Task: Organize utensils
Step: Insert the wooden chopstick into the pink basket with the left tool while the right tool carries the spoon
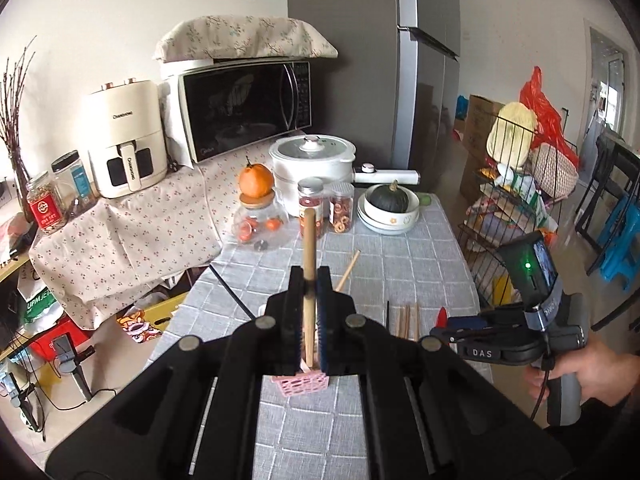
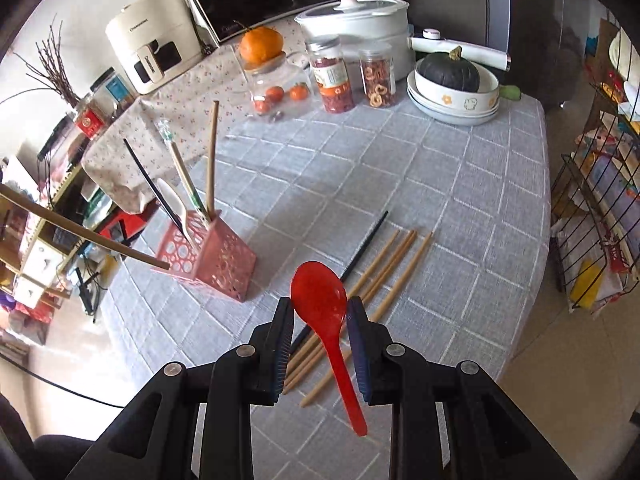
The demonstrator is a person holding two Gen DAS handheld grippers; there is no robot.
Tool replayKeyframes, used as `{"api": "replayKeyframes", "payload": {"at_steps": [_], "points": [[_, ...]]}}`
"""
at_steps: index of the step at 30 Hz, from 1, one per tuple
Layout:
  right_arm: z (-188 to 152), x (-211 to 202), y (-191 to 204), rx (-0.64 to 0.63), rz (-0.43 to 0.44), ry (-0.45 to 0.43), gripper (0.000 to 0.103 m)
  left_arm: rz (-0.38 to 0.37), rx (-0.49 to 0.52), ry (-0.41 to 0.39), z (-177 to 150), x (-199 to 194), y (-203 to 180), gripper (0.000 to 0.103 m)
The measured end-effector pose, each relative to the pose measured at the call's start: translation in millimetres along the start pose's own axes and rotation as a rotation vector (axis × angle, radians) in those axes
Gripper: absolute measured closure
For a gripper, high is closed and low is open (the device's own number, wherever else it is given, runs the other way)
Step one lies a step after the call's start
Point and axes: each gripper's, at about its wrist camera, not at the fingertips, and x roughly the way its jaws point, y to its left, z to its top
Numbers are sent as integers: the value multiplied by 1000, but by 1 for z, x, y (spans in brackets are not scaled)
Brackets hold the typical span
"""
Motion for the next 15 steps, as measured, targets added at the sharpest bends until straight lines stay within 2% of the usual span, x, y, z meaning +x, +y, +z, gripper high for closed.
{"api": "replayKeyframes", "payload": {"at_steps": [3, 10, 15], "points": [[4, -6, 6, -10, 10, -34, 76, 33, -17, -23, -2, 4, 7, 96], [5, -10, 17, -23, 31, -66, 76, 56, -32, 39, -14, 38, 16, 96], [7, -12, 25, -29, 41, -90, 76, 41, -64, 120, -22, 62, 23, 96]]}}
